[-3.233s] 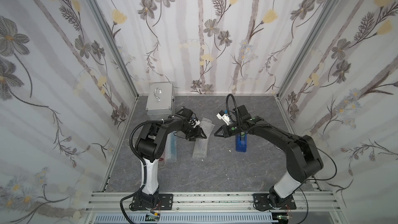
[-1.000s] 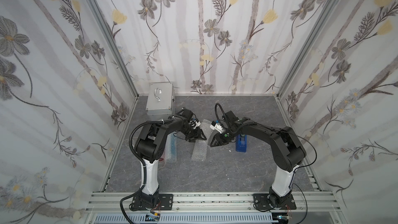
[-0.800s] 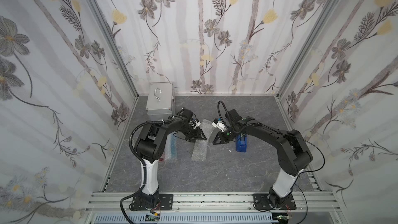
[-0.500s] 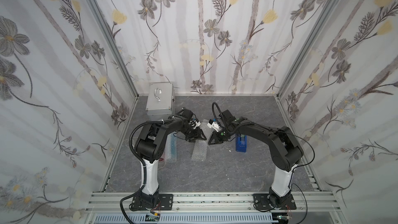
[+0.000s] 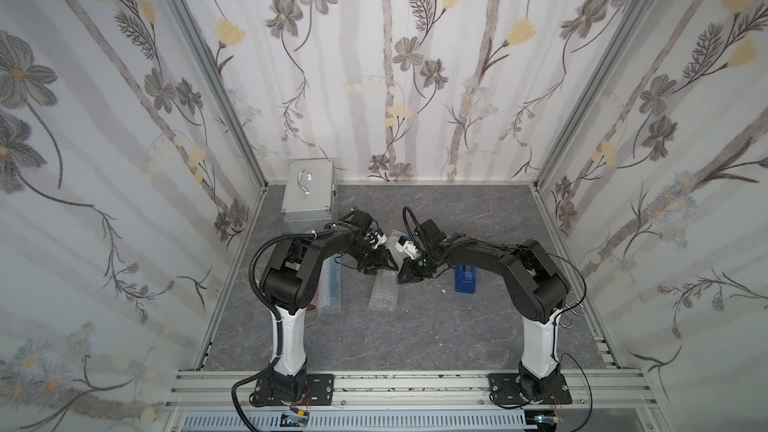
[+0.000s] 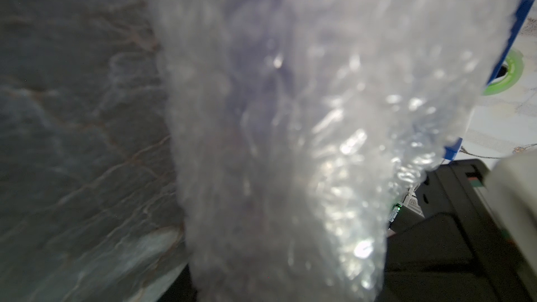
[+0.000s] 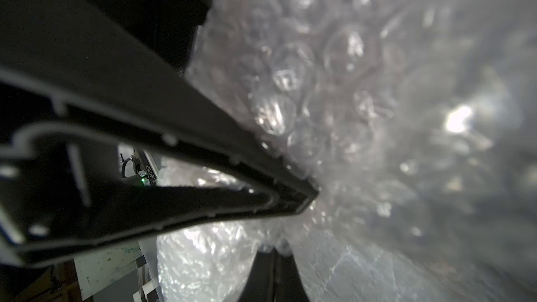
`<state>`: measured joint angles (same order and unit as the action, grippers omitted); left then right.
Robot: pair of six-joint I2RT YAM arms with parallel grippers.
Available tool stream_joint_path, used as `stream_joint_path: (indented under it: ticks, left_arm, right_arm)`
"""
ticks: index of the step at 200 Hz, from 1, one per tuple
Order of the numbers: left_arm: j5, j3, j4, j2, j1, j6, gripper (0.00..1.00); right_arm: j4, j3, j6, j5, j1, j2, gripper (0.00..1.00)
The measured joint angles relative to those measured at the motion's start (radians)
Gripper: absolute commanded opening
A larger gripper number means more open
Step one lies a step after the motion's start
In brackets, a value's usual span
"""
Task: Wrap wine bottles in bubble wrap
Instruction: Stick the tape on the bubble wrap.
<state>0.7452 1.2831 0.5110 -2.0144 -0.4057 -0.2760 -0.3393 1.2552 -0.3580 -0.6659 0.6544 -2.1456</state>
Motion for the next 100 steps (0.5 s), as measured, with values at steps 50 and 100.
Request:
stream_joint_path:
  ticks: [50, 100]
  left_arm:
    - [0.003, 0.000, 0.000, 0.000, -0.001, -0.005, 0.00]
    - [0.003, 0.000, 0.000, 0.000, -0.002, -0.005, 0.00]
  right_arm:
    - [-0.015, -0.084, 0.013, 0.055, -0.046, 0.116, 0.00]
    - [-0.054, -0.057, 0.021, 0.092, -0.028, 0.154, 0.00]
